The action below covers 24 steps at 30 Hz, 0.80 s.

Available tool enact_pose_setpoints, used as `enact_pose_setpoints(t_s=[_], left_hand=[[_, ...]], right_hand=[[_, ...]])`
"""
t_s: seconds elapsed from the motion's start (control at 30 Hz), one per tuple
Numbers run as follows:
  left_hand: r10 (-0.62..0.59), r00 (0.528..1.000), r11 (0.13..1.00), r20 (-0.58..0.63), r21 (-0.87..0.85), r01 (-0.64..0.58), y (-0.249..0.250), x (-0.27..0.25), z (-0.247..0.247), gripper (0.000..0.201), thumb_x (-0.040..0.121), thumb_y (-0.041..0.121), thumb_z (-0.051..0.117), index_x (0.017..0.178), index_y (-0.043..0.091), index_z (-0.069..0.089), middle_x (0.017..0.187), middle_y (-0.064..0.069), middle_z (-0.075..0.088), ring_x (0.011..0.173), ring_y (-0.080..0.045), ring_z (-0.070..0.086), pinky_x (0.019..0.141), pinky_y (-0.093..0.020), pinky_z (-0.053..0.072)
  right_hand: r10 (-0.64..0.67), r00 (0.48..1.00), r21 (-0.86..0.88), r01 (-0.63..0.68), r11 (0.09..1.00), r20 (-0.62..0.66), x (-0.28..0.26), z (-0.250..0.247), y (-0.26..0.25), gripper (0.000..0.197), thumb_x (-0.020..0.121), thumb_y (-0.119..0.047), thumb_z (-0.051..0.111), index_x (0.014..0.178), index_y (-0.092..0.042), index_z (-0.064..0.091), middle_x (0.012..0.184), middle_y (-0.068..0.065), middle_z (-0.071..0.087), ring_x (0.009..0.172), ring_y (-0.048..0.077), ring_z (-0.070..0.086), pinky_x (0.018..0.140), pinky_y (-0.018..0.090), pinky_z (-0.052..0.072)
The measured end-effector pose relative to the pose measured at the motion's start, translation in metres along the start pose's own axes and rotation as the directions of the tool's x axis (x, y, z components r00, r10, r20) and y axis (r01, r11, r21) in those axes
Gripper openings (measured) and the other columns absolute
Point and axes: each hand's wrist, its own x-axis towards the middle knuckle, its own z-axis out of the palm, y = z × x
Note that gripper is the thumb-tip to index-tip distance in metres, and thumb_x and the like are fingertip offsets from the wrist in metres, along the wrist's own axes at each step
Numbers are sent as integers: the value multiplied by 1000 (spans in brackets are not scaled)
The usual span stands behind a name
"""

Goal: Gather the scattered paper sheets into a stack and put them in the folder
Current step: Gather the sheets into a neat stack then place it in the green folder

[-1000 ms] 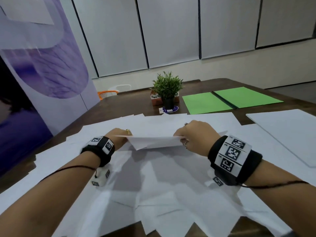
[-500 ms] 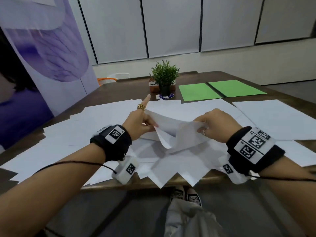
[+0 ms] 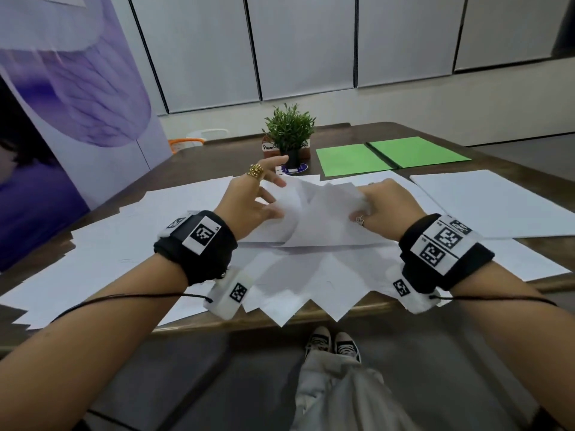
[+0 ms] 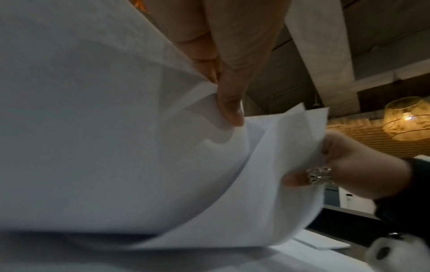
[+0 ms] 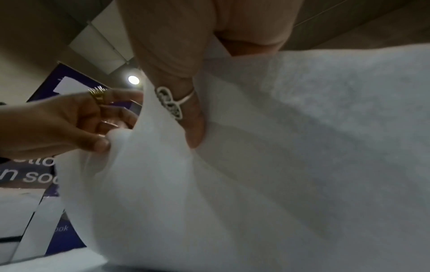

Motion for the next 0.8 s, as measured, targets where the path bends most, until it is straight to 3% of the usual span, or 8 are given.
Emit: enact_pose_setpoints(t_s=[0.17, 0.3, 0.37, 0.47, 0.57, 0.67, 0.73, 0.8], left_hand=[[135, 984, 979, 118, 139, -152, 10, 0, -2, 84, 74, -14, 67, 130, 39, 35, 106, 5, 56, 73, -12, 54, 70, -17, 53], [-61, 977, 968, 204, 252, 7, -2, -9, 0, 101, 73, -10, 66, 147, 34, 13, 139, -1, 38, 69, -6, 56, 64, -10, 49], [-105, 977, 966, 185, 253, 56, -3, -11, 5, 102, 73, -10, 64, 149, 29, 9, 148, -1, 25, 65, -8, 55, 60, -7, 45], [-29, 995, 988, 94, 156, 14, -5, -12, 7, 111, 69, -14, 71, 144, 38, 7, 157, -1, 5, 69, -5, 55, 60, -10, 47], [141, 989, 982, -43, 136, -135, -7, -14, 7, 116, 64, -15, 75, 142, 36, 7, 153, 6, 3, 69, 4, 53, 63, -9, 48], [238, 971, 956, -7, 179, -233, -2, -11, 12, 112, 64, -14, 72, 147, 31, 11, 152, 0, 22, 67, -4, 54, 66, -10, 49], [172, 984, 957, 47, 230, -178, 5, -7, 14, 96, 68, -13, 70, 143, 32, 29, 126, -4, 56, 67, -5, 55, 70, -15, 51], [110, 992, 956, 61, 267, -122, 8, -5, 13, 69, 71, -8, 72, 131, 18, 52, 92, -1, 62, 68, -11, 56, 71, -24, 51]], right_hand=[[44, 999, 301, -35, 953, -21, 8, -6, 20, 20, 68, -2, 79, 86, 0, 71, 84, 14, 68, 81, 20, 60, 71, 31, 46], [-1, 1000, 496, 0, 868, 2, 5, -13, 30, 14, 66, 3, 81, 75, 1, 71, 70, 4, 66, 62, -1, 56, 61, 18, 46], [-42, 999, 520, 23, 854, 24, 5, -10, 27, 14, 66, 3, 81, 77, 4, 71, 75, 12, 69, 65, 4, 58, 65, 27, 50], [-36, 998, 520, 1, 854, 58, 8, -5, 28, 17, 66, -1, 81, 80, 3, 72, 82, 14, 72, 69, 9, 62, 70, 31, 52], [-2, 994, 522, -57, 851, 112, 8, -3, 31, 19, 68, 0, 80, 85, 0, 72, 83, 8, 71, 66, -1, 62, 72, 24, 53], [-34, 992, 462, -26, 887, 122, 9, -2, 24, 14, 70, 0, 78, 82, 2, 71, 75, 6, 67, 54, -14, 55, 57, 5, 44], [-52, 996, 434, 13, 901, 79, 13, -3, 19, 10, 72, -1, 78, 76, -6, 70, 68, 2, 63, 53, -14, 53, 54, 4, 40], [-25, 999, 465, 33, 885, -23, 21, -2, 23, 9, 73, -2, 77, 74, -7, 70, 74, 4, 69, 66, 2, 63, 65, 21, 51]])
